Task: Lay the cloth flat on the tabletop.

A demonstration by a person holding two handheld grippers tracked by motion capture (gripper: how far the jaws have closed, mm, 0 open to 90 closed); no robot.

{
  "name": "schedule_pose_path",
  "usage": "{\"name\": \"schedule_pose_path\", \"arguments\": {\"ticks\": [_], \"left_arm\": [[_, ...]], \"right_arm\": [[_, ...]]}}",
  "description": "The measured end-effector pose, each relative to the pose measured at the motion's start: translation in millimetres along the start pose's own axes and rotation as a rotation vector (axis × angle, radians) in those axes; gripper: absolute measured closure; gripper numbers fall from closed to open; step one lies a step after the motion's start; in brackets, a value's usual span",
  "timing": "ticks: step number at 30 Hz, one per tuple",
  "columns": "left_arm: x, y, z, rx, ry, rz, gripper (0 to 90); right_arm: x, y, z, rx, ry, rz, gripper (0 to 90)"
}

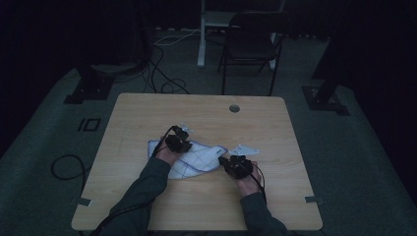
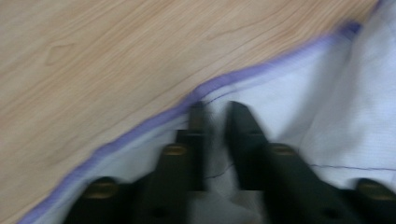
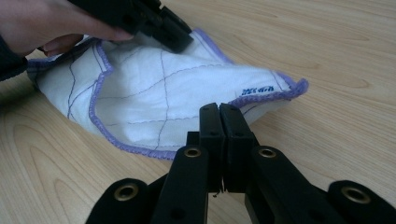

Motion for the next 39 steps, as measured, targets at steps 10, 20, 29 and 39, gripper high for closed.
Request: {"name": "schedule_pose_path", "arguments": {"ticks": [10,20,29,39], "left_arm": [[20.4,11.6,3.4,0.017,-0.045,0.071,87.1],[45.8,32.8,11.5,0.021,-0.082,0.164,86.9],[43.4,32.9,28.9,-0.041,-0.097,0.179,78.7],[-0.6,30.1,66.2,-0.158,-0.059,0.106,73.5]], "right_arm": [[-4.8,0.2,5.1,-0.014,0.006,0.001,89.6],[-24.4,-2.4,12.1,-0.026,0.042,-0.032,89.7],[-38.3,-8.3,11.7,-0.017,0.086,-0.025,89.7],[-53.9,-21.8,13.2,-0.029,0.12,-0.035,89.6]]}}
Point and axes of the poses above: each handheld gripper's, and its own axes: z roughly backward along the jaws, y roughly out of its underside, x roughly to its left, the point moved 9 cm from there along -z, roughly forward along the jaws, and after that the axes turned 15 degrees about -z, right-handed, at the moved point
